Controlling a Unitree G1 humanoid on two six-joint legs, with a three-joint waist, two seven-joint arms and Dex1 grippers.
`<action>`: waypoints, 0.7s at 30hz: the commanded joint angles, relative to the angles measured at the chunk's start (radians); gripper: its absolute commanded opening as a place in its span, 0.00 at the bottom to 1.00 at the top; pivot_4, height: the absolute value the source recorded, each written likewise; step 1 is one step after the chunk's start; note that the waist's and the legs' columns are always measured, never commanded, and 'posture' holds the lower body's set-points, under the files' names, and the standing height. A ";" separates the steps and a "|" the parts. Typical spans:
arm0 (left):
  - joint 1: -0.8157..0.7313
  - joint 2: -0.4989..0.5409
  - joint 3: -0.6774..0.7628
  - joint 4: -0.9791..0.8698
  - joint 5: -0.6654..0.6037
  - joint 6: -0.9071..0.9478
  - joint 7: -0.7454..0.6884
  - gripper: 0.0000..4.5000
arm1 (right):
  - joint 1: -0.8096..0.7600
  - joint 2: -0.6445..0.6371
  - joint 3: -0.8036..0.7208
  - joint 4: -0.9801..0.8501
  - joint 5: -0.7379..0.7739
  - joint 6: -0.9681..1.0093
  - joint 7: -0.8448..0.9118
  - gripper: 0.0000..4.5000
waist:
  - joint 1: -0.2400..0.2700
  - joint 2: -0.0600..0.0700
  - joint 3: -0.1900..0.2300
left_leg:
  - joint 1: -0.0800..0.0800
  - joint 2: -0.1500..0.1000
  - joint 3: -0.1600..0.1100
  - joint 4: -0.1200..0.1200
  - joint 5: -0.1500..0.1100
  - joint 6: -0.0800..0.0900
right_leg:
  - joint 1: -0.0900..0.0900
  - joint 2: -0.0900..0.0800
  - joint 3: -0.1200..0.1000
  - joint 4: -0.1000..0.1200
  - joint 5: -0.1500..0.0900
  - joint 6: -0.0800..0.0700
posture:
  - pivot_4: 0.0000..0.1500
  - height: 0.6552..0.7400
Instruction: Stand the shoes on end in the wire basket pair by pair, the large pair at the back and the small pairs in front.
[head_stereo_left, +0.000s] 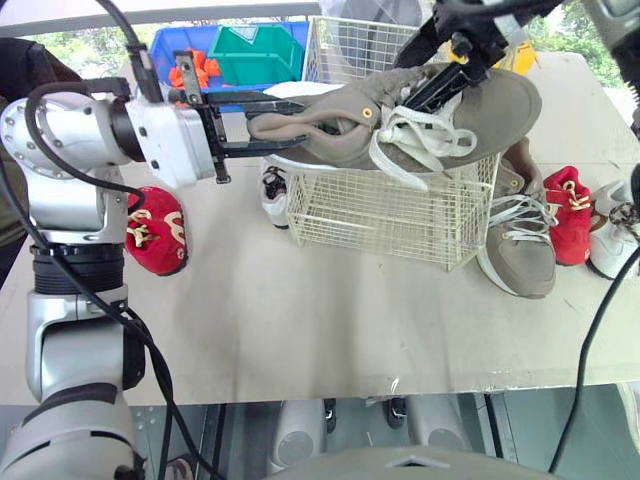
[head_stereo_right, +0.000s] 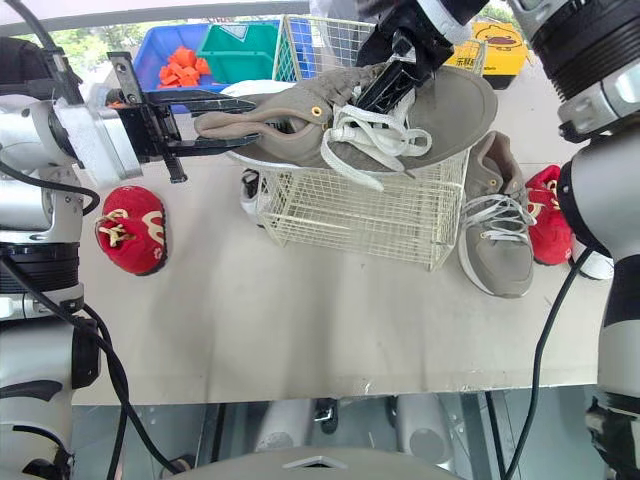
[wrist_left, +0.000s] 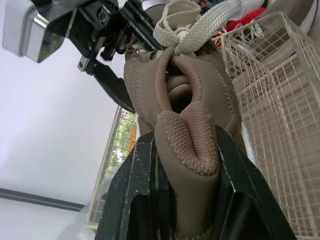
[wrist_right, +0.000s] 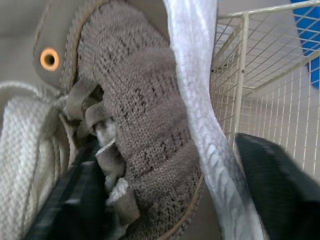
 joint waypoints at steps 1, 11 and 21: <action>-0.029 0.016 0.044 -0.004 0.006 -0.153 0.020 0.15 | -0.017 -0.014 0.048 0.035 0.014 -0.073 0.042 0.42 | -0.001 0.000 0.000 | 0.000 0.000 0.000 0.001 0.000 0.000 | 0.000 0.000 0.000 0.001 0.000 0.000 | 1.00 1.00; 0.093 0.084 0.278 -0.133 -0.319 0.605 0.468 0.96 | -0.019 -0.031 -0.195 0.076 0.138 0.094 0.042 0.03 | -0.004 0.000 0.000 | 0.001 0.002 -0.004 0.005 0.000 0.000 | -0.001 0.000 0.000 0.008 0.000 0.000 | 1.00 1.00; 0.598 -0.104 0.488 -0.610 -1.153 1.287 1.064 1.00 | 0.118 0.054 -0.769 -0.082 0.276 0.451 -0.412 0.02 | 0.006 -0.004 -0.001 | 0.003 0.004 -0.010 0.004 0.000 -0.001 | 0.002 -0.006 -0.002 0.011 0.000 0.001 | 1.00 1.00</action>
